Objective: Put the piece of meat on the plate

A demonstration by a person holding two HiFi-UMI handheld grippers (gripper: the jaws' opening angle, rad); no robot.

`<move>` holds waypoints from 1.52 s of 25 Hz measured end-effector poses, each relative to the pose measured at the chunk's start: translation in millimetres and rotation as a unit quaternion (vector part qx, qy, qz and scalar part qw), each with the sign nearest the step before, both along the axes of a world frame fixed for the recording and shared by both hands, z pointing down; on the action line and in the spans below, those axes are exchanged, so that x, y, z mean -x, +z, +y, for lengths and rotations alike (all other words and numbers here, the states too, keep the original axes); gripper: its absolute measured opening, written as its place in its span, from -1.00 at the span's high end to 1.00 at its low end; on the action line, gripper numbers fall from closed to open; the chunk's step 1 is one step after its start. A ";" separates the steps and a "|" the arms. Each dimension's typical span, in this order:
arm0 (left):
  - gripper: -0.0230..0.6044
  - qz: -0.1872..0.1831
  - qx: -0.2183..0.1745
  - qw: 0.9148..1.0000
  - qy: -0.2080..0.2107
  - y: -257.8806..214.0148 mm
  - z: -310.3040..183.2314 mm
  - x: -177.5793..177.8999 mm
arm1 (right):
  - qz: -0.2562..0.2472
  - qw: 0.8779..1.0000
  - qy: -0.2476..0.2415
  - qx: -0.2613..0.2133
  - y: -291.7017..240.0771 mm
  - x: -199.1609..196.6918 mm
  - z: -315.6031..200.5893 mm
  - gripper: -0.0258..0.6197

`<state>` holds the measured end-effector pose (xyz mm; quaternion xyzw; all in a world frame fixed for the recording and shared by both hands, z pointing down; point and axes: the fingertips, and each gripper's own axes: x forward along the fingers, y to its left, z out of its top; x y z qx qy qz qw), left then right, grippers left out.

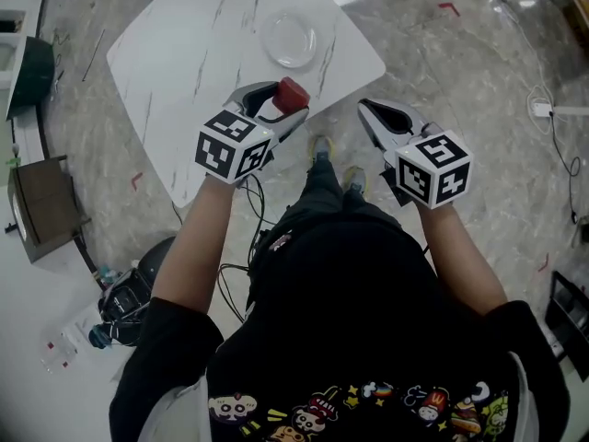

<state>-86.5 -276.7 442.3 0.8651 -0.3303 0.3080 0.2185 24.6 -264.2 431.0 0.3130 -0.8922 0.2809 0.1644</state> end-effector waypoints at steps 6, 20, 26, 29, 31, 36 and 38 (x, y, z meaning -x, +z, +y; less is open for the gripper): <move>0.03 -0.040 0.013 0.998 0.045 25.9 -47.3 15.1 | 0.011 1.000 0.019 0.012 6.4 11.8 -28.2 0.84; 0.03 -0.171 0.056 0.965 0.192 116.4 -143.8 33.9 | 0.027 0.995 0.078 0.049 28.9 18.3 -70.2 0.84; 0.03 -0.197 0.076 0.947 0.243 149.5 -156.5 33.0 | 0.029 0.991 0.107 0.070 41.3 10.7 -65.8 0.84; 0.03 -0.201 0.079 0.943 0.253 156.0 -163.0 30.9 | 0.029 0.990 0.116 0.073 43.6 5.9 -64.4 0.84; 0.03 -0.201 0.081 0.942 0.257 159.1 -167.3 29.3 | 0.028 0.989 0.122 0.075 45.8 3.1 -63.9 0.84; 0.04 -0.205 0.085 0.939 0.263 164.1 -171.9 26.2 | 0.026 0.988 0.131 0.079 47.7 -2.5 -61.5 0.84; 0.04 -0.203 0.086 0.940 0.262 164.2 -172.8 26.3 | 0.025 0.988 0.133 0.079 47.8 -3.5 -61.1 0.84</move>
